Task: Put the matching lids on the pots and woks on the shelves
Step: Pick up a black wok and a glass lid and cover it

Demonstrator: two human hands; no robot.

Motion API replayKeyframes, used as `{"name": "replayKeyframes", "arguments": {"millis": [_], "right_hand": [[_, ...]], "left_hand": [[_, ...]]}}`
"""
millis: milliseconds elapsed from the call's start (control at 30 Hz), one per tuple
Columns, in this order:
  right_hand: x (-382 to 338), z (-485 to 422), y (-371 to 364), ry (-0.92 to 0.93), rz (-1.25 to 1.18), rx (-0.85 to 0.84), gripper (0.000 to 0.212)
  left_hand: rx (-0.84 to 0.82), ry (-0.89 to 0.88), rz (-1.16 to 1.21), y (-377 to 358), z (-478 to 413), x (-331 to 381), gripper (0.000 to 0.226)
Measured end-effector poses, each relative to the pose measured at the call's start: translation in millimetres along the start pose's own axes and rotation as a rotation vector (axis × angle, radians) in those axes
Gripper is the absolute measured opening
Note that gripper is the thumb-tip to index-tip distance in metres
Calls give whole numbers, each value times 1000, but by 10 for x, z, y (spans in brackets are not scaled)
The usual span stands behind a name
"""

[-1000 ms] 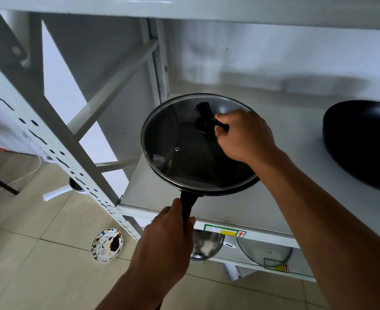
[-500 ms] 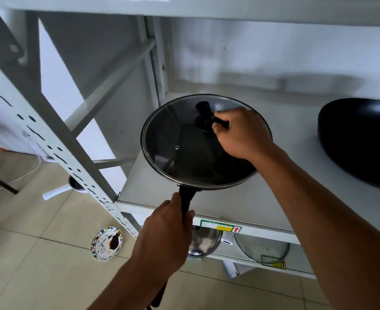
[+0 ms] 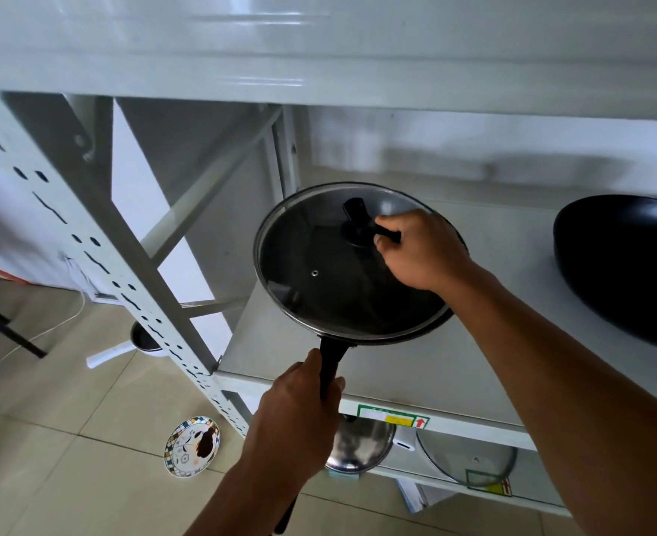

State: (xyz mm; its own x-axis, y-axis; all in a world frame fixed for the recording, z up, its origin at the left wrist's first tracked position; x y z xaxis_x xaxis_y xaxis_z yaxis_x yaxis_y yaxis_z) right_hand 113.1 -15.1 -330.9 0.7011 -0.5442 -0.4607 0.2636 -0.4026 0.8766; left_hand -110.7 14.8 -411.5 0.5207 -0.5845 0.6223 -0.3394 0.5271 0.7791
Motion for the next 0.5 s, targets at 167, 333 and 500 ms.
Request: {"name": "replayKeyframes", "arguments": {"millis": [167, 333, 500], "right_hand": [[-32, -2, 37, -7, 84, 38, 41], [-62, -4, 39, -19, 94, 48, 41], [-74, -28, 54, -49, 79, -8, 40]], "left_hand": [[10, -3, -14, 5, -23, -4, 16], [16, -7, -16, 19, -11, 10, 15], [8, 8, 0, -8, -35, 42, 15]]}}
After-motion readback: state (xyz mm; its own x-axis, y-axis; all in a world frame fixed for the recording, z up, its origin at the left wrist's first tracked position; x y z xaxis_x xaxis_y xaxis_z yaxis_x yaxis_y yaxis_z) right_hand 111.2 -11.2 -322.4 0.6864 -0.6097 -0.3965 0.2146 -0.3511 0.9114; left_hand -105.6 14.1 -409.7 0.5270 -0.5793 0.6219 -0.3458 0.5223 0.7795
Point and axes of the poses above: each hand's wrist, its own z-axis away from the middle knuckle, its own y-axis out of the back of the hand, x = y × z, the point moved 5 cm from there along -z, towards the middle knuckle, and after that the axes turned 4 degrees about -x, right-handed, at the moved point
